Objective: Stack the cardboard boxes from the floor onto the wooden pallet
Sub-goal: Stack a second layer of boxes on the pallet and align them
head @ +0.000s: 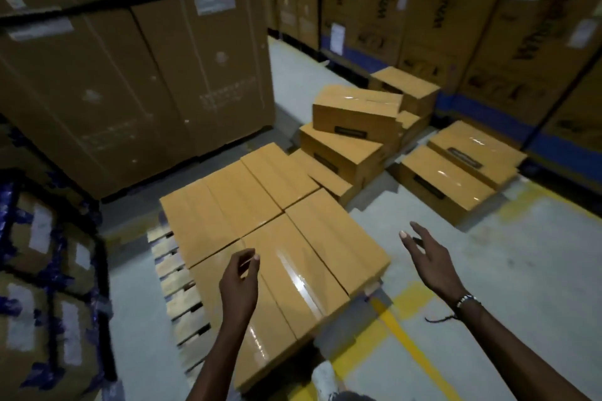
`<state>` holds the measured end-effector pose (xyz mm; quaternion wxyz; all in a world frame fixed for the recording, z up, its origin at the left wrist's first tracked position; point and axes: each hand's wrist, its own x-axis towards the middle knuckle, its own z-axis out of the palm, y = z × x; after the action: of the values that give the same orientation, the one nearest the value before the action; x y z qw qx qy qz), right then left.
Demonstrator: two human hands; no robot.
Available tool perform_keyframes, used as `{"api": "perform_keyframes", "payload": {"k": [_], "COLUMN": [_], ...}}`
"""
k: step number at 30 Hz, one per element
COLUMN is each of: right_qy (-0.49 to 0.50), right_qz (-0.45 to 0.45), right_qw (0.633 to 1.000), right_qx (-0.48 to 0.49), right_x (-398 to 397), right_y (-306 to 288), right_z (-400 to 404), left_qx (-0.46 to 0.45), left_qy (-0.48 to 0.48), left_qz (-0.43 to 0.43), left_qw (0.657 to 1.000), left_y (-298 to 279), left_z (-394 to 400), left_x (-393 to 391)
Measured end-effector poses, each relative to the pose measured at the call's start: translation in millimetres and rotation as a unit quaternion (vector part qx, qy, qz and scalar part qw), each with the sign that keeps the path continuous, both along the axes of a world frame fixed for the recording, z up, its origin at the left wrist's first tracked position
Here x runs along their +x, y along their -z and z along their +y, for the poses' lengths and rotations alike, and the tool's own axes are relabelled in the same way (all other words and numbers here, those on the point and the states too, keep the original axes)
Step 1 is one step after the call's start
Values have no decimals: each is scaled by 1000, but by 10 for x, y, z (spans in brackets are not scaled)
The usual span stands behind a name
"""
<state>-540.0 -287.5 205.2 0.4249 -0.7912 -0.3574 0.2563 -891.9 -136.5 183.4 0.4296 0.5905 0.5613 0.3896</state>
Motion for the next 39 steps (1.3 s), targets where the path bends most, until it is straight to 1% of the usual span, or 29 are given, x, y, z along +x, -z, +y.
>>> {"api": "perform_keyframes", "payload": {"k": [5, 11, 15, 19, 24, 30, 35, 39], "right_qy": [83, 150, 182, 186, 163, 116, 67, 44], "right_qz": [13, 26, 39, 51, 53, 65, 70, 53], "right_qw": [996, 988, 982, 981, 985, 991, 995, 998], "right_qx": [14, 33, 34, 32, 23, 18, 18, 6], "right_x": [366, 1107, 1745, 2484, 3343, 4095, 4675, 5220], "right_y": [-114, -162, -110, -68, -118, -165, -61, 67], "right_z": [-652, -1086, -1230, -1192, -933, -246, 548, 1254], "left_qx": [-8, 4, -13, 3, -1, -9, -21, -40], "left_qy": [64, 131, 142, 133, 97, 68, 34, -2], "left_qz": [-24, -37, -57, -77, -89, -80, -78, -93], "left_qw": [998, 991, 988, 988, 991, 994, 996, 995], "left_y": [-50, -168, -178, -175, -283, -304, -80, 61], "left_z": [-306, -402, -329, -215, -81, 244, 824, 1461], "left_x": [660, 1701, 2532, 3369, 4273, 4969, 5455, 5955]}}
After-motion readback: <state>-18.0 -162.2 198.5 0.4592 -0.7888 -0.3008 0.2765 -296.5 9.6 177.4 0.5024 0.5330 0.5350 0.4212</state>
